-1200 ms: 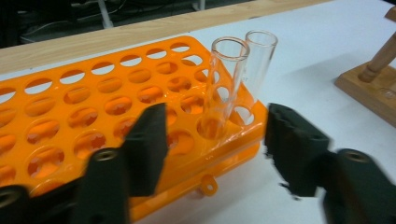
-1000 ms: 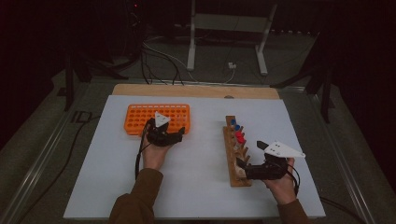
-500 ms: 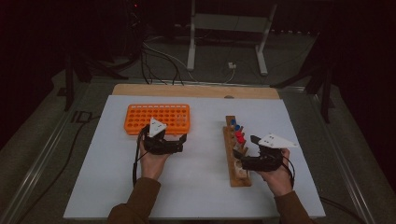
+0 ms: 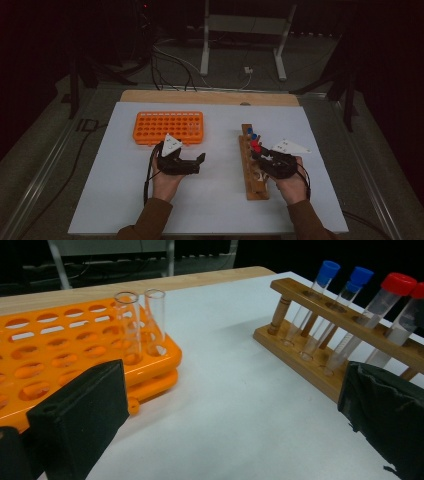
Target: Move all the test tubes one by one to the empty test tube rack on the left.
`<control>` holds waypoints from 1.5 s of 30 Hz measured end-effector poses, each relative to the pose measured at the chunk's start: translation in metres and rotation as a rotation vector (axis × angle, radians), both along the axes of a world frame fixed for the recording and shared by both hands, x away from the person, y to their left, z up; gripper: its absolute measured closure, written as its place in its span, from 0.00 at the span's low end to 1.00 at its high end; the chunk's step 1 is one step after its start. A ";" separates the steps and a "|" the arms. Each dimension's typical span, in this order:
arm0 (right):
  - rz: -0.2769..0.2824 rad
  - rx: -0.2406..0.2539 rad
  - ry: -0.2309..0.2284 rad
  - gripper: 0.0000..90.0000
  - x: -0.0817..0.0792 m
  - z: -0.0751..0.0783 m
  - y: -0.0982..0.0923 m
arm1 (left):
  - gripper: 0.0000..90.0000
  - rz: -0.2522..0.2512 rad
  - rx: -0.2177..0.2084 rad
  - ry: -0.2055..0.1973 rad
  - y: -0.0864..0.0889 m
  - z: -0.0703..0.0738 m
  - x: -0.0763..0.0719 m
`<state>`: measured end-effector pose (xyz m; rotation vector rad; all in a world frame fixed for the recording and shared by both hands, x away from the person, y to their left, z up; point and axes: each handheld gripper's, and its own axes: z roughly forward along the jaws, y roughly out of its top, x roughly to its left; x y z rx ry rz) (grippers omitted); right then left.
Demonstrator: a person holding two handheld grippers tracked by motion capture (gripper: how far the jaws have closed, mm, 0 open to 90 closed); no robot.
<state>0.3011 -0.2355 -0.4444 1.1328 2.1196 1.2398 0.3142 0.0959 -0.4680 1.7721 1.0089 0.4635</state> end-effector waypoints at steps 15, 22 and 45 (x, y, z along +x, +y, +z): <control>0.006 -0.025 -0.063 0.79 -0.009 0.012 0.006 | 0.01 -0.081 -0.009 -0.003 -0.021 0.007 -0.005; 0.017 -0.015 -0.107 0.79 -0.014 0.029 0.004 | 0.04 -0.182 -0.001 -0.039 -0.051 0.020 -0.009; 0.141 0.025 -0.122 0.79 -0.025 0.066 0.026 | 0.60 -0.345 0.056 -0.151 -0.104 0.054 -0.020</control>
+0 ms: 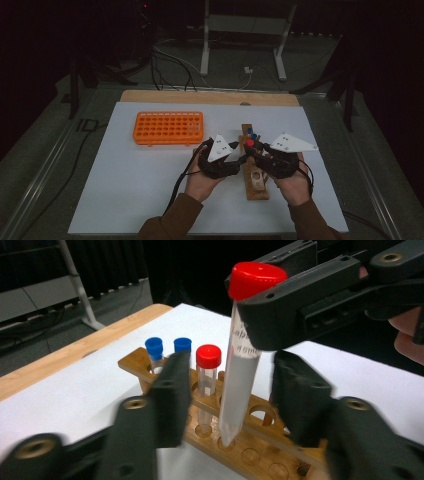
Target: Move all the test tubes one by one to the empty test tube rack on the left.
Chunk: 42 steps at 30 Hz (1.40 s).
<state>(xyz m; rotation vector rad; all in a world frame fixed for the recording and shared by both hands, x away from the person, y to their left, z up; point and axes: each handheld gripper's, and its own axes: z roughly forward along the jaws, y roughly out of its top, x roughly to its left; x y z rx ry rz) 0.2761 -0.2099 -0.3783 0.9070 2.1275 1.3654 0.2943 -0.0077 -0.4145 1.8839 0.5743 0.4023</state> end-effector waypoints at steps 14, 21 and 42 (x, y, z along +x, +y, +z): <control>0.030 0.022 0.026 0.61 0.001 -0.004 0.005 | 0.83 -0.006 0.028 0.000 0.001 -0.006 0.003; -0.008 0.031 0.017 0.32 0.001 -0.008 0.000 | 0.83 0.040 0.022 0.015 0.012 -0.010 0.007; -0.058 0.007 0.039 0.02 0.001 -0.043 -0.014 | 0.83 0.123 0.002 0.031 0.045 -0.010 0.022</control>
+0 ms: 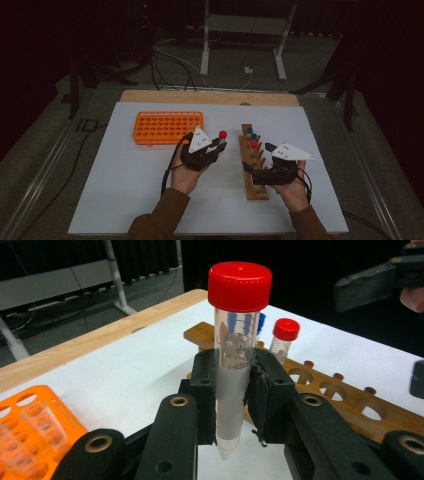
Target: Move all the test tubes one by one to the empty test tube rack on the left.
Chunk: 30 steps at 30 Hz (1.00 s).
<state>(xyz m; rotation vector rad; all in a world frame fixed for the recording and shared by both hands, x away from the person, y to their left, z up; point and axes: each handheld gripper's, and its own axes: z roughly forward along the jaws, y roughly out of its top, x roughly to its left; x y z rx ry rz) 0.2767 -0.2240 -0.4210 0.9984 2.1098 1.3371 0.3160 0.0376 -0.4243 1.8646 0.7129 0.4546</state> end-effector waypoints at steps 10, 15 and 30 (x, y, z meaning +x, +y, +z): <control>-0.014 -0.007 0.012 0.01 -0.002 -0.008 -0.006 | 0.83 0.039 0.007 0.003 0.013 -0.002 0.007; -0.022 -0.006 0.018 0.00 -0.004 -0.010 -0.010 | 0.83 0.063 0.011 -0.003 0.020 -0.002 0.012; -0.035 0.003 0.019 0.00 -0.007 -0.014 -0.017 | 0.83 0.171 0.013 -0.020 0.052 -0.004 0.038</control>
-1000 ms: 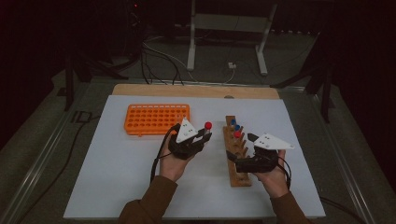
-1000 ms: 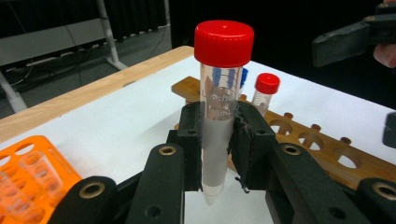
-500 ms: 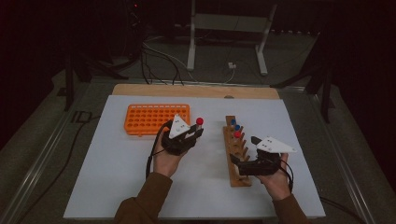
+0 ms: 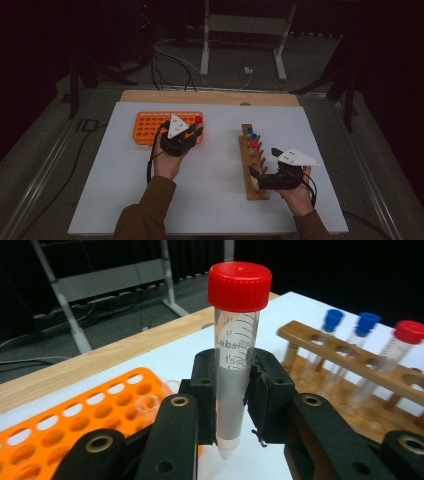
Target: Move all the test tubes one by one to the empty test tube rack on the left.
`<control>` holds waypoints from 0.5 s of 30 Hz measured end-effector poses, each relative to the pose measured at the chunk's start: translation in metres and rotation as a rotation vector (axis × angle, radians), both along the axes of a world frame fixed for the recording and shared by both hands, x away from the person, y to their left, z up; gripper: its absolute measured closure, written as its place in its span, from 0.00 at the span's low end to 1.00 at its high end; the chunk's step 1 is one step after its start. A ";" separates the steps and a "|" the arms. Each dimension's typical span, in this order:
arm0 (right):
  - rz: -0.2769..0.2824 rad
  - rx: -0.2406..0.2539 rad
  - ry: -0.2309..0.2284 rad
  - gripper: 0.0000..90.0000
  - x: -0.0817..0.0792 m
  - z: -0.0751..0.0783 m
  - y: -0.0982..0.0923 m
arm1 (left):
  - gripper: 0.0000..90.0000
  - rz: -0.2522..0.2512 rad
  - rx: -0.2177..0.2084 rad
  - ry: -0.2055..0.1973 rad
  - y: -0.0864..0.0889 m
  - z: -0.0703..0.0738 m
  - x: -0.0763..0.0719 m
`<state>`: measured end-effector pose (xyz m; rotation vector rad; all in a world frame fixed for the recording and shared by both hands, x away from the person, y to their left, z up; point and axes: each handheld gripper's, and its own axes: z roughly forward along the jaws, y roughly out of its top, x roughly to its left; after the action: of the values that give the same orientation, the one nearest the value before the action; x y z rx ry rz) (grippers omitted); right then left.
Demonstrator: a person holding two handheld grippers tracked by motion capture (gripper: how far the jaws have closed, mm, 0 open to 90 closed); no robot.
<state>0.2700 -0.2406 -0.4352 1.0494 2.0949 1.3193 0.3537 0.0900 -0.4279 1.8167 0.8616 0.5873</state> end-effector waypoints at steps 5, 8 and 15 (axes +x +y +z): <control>-0.003 0.008 0.003 0.00 0.000 0.000 -0.002 | 0.83 0.038 0.006 -0.006 0.007 -0.002 0.007; -0.004 0.011 0.001 0.00 0.000 0.000 -0.002 | 0.83 0.064 0.009 -0.004 0.012 -0.004 0.011; 0.001 0.010 -0.001 0.00 0.000 0.000 -0.001 | 0.83 0.141 0.015 -0.005 0.018 -0.011 0.022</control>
<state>0.2698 -0.2411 -0.4354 1.0521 2.0907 1.3312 0.3759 0.1079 -0.4389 1.7764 0.9906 0.6889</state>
